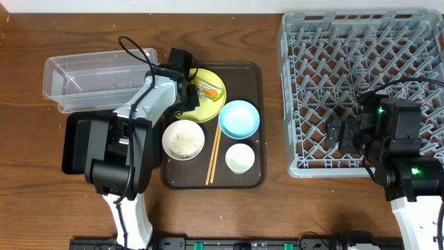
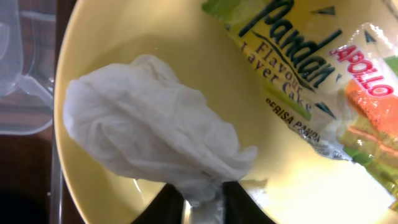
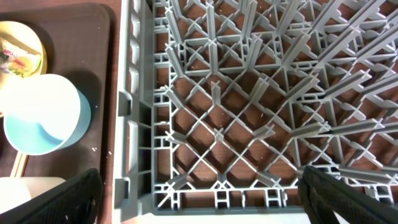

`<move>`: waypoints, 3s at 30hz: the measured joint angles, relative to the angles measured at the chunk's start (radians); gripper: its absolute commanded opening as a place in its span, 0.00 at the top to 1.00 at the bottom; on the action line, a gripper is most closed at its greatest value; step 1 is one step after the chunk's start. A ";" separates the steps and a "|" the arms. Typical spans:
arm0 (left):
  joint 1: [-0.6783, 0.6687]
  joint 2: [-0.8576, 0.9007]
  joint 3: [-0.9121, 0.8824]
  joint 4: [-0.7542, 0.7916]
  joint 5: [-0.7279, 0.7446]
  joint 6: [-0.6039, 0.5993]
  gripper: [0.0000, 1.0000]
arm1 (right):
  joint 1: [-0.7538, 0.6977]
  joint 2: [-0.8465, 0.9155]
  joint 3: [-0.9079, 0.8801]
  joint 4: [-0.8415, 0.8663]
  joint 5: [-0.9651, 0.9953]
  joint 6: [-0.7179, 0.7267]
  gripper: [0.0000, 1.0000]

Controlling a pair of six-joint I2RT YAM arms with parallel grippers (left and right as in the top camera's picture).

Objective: Sort waste into correct bins and load items into the dishwasher rack
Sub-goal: 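Grasp the tissue and carry it to the clear plastic bin, then return the left gripper to the plate and grasp the Pandan wrapper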

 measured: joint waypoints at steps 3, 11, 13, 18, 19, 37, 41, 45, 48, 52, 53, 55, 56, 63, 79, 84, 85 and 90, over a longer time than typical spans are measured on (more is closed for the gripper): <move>0.000 0.000 0.000 -0.016 0.000 0.002 0.87 | 0.000 0.000 0.000 -0.001 0.000 0.000 0.01; 0.000 -0.101 0.000 -0.022 0.000 0.015 0.89 | 0.000 0.000 0.000 -0.001 0.000 0.000 0.01; 0.002 -0.167 0.000 -0.020 0.000 0.028 0.89 | 0.000 0.000 0.000 -0.002 0.000 0.000 0.01; 0.031 -0.311 0.000 -0.002 -0.023 0.048 0.89 | 0.000 0.000 0.000 -0.002 0.000 0.000 0.01; 0.047 -0.328 0.001 0.008 -0.028 0.049 0.89 | 0.000 0.000 0.000 -0.002 0.000 0.000 0.01; 0.248 -0.311 0.002 0.054 -0.029 0.064 0.43 | 0.000 0.000 0.000 -0.010 0.000 0.000 0.01; 0.203 -0.311 0.002 0.056 0.007 0.064 0.42 | 0.000 0.000 0.000 -0.010 0.000 0.000 0.01; 0.122 -0.311 0.002 0.060 0.032 0.048 0.36 | 0.000 0.000 0.000 -0.010 0.000 0.000 0.01; 0.059 -0.301 0.002 0.073 0.047 0.000 0.34 | 0.000 0.000 0.000 -0.010 0.000 0.000 0.01; 0.002 -0.243 0.002 0.096 0.054 -0.097 0.34 | 0.000 0.000 0.000 -0.010 0.000 0.000 0.01; -0.006 -0.225 0.002 0.099 0.055 -0.117 0.34 | 0.000 0.000 0.000 -0.010 0.000 0.000 0.01; -0.024 -0.171 0.002 0.111 0.055 -0.167 0.34 | 0.000 0.000 0.000 -0.010 0.000 0.000 0.01; -0.029 -0.151 0.002 0.117 0.055 -0.182 0.34 | 0.000 0.000 0.000 -0.010 0.000 0.000 0.01; -0.049 -0.043 0.002 0.174 0.058 -0.253 0.34 | 0.000 0.000 0.000 -0.012 0.000 0.000 0.01; -0.052 0.020 0.002 0.253 0.057 -0.356 0.33 | 0.000 0.000 0.000 -0.012 0.000 0.000 0.01; -0.058 0.021 0.002 0.260 0.058 -0.398 0.33 | 0.000 0.000 0.000 -0.012 0.000 0.000 0.01; -0.059 0.021 0.002 0.260 0.058 -0.406 0.33 | 0.000 0.000 0.000 -0.012 0.000 0.000 0.01; -0.060 0.027 0.002 0.267 0.057 -0.421 0.33 | 0.000 0.000 0.000 -0.012 0.000 0.000 0.01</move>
